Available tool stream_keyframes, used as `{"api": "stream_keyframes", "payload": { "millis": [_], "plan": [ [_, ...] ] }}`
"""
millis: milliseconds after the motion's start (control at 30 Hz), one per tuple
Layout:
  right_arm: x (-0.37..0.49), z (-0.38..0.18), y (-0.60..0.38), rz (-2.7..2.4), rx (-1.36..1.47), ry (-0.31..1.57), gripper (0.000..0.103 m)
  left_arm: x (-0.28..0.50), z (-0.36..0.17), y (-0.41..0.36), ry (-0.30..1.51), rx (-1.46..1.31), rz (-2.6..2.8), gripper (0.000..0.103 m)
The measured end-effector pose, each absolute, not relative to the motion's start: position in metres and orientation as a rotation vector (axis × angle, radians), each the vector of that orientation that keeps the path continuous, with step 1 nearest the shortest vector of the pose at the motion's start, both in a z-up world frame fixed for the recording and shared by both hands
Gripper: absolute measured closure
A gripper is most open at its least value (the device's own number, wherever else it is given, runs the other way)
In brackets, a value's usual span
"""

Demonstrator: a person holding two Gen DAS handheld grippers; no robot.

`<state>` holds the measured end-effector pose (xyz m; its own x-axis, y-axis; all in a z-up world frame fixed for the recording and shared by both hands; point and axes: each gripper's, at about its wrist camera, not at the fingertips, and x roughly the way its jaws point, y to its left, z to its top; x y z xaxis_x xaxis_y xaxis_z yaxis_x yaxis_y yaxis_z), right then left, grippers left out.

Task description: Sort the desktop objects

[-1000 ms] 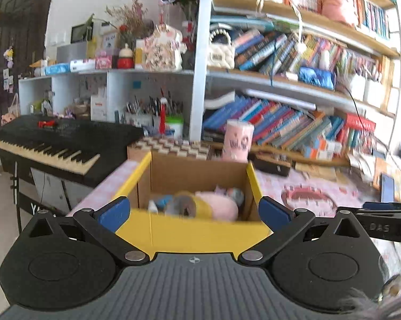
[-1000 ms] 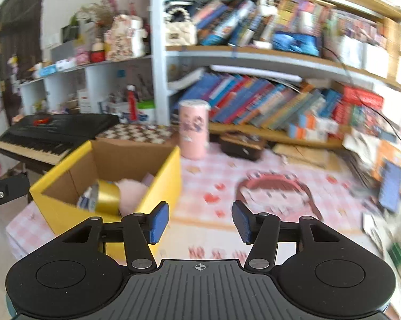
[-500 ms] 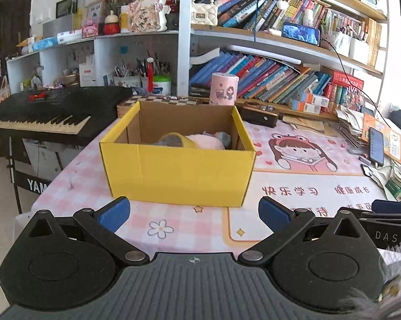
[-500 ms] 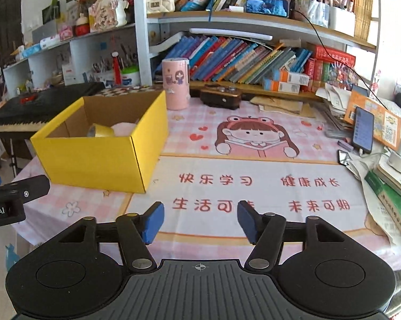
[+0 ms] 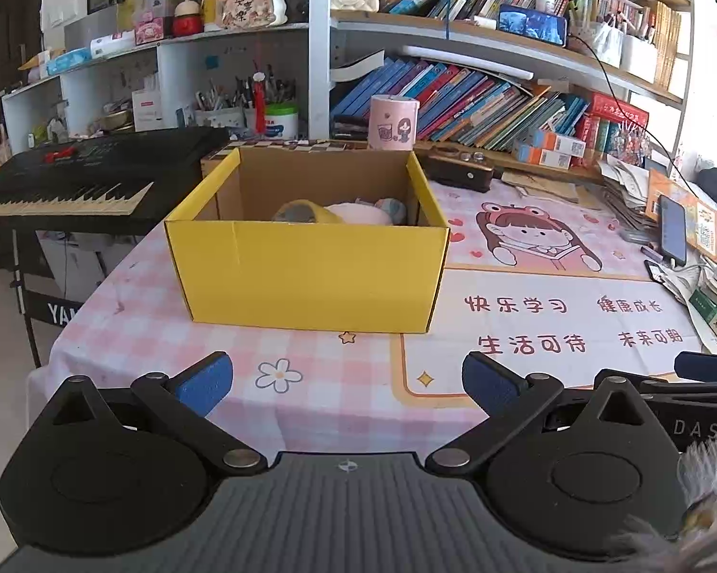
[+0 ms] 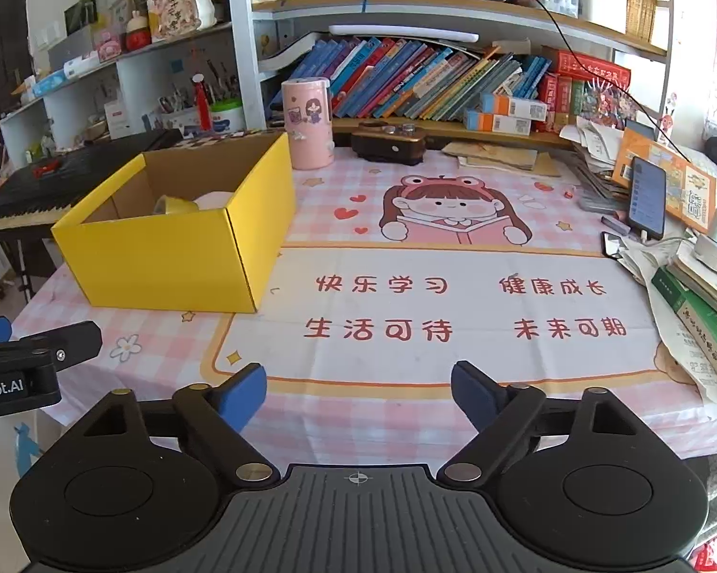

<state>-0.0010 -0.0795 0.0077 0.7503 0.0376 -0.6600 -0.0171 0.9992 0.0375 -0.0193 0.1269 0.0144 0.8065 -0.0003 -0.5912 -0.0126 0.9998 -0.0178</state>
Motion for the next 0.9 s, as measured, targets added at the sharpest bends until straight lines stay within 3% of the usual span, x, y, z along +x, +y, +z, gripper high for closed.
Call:
{"api": "stream_keyframes", "payload": {
  "millis": [900],
  "plan": [
    [0.0079, 0.0060, -0.0758, 0.027, 0.016, 0.751, 0.013, -0.0085, 0.0079, 0.1231, 0.670, -0.028, -0.025, 0.000]
  ]
}}
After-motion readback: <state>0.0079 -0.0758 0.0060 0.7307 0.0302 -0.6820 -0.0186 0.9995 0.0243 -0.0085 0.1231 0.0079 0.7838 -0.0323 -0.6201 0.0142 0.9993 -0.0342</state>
